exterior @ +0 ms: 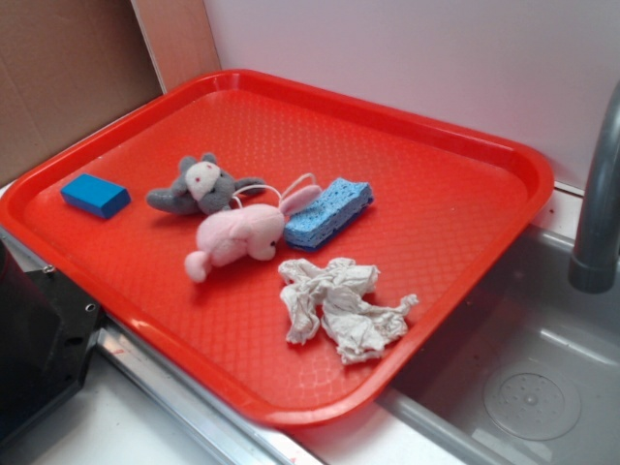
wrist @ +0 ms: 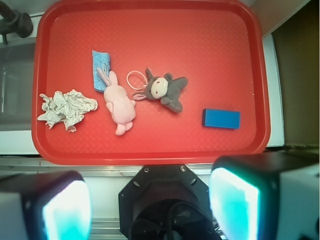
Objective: Grab the white paper.
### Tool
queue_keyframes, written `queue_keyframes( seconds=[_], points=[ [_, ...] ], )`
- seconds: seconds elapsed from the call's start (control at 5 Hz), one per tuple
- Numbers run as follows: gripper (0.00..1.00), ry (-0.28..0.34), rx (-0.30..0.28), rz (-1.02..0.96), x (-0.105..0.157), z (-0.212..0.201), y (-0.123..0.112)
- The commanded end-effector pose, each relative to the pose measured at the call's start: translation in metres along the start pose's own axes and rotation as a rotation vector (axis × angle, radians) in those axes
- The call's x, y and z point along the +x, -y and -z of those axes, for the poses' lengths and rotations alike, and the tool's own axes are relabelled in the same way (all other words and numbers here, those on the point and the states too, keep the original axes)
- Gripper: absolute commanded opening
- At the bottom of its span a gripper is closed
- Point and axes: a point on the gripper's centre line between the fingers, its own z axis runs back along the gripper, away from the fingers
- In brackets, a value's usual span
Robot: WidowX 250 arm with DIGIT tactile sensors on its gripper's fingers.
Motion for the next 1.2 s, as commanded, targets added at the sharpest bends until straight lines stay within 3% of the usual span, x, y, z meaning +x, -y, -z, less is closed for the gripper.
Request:
queue_keyframes(
  seconds=[0.0, 0.2, 0.4, 0.6, 0.8, 1.0],
  points=[
    [1.0, 0.0, 0.0, 0.0, 0.0, 0.0, 0.0],
    [1.0, 0.057, -0.043, 0.029, 0.007, 0.006, 0.016],
    [1.0, 0.08, -0.049, 0.078, 0.005, 0.014, 0.038],
    [1.0, 0.104, -0.107, 0.154, 0.012, 0.037, 0.07],
    [1.0, 0.12, -0.078, 0.058, 0.025, 0.067, 0.095],
    [1.0, 0.062, -0.114, 0.108, 0.039, 0.101, 0.114]
  ],
)
